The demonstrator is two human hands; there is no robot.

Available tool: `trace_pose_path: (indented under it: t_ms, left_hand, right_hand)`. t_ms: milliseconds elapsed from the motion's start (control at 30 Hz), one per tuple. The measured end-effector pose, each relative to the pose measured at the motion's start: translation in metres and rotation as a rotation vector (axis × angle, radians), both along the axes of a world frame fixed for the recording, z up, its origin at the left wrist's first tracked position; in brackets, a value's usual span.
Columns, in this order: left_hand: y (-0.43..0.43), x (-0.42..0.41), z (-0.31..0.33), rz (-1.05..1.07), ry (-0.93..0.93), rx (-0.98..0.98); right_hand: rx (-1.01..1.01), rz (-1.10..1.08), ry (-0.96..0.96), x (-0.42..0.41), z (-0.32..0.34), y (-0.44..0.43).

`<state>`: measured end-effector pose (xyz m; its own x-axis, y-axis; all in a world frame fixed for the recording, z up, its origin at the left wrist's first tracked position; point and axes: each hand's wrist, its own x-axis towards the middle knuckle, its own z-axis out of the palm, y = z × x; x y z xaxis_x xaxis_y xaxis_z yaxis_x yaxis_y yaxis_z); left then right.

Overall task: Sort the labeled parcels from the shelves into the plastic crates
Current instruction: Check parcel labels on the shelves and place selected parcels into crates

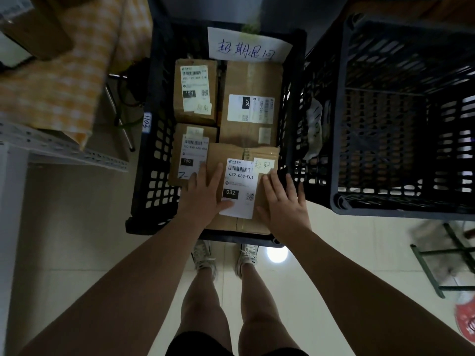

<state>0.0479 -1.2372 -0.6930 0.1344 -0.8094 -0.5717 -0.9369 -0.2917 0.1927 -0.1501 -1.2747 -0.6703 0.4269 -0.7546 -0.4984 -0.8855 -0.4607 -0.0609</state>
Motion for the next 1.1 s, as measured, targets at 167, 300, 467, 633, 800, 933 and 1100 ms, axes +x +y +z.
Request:
trace_pose_path:
  t_ms: [167, 300, 467, 633, 800, 933, 1100]
  left_hand:
    - [-0.006, 0.002, 0.024, -0.055, -0.039, -0.035]
    - [-0.001, 0.02, 0.069, -0.086, -0.051, -0.191]
    - [-0.004, 0.066, 0.162, 0.008, -0.162, -0.254]
    - [0.001, 0.111, 0.291, 0.118, -0.351, -0.485]
    - [0.031, 0.131, 0.427, 0.265, -0.531, -0.708]
    - [0.082, 0.106, 0.509, 0.496, -0.603, -0.871]
    - [0.162, 0.076, 0.55, 0.691, -0.705, -0.865]
  right_hand:
    - [0.123, -0.095, 0.015, 0.013, 0.026, -0.012]
    - [0.095, -0.099, -0.017, 0.02, 0.063, -0.022]
    - [0.025, -0.031, -0.174, 0.043, 0.138, -0.044]
    - [-0.181, 0.129, -0.359, 0.094, 0.256, -0.081]
    - [-0.377, 0.346, -0.682, 0.145, 0.389, -0.087]
    - [-0.462, 0.555, -0.899, 0.167, 0.465, -0.055]
    - [-0.453, 0.747, -1.042, 0.179, 0.515, 0.001]
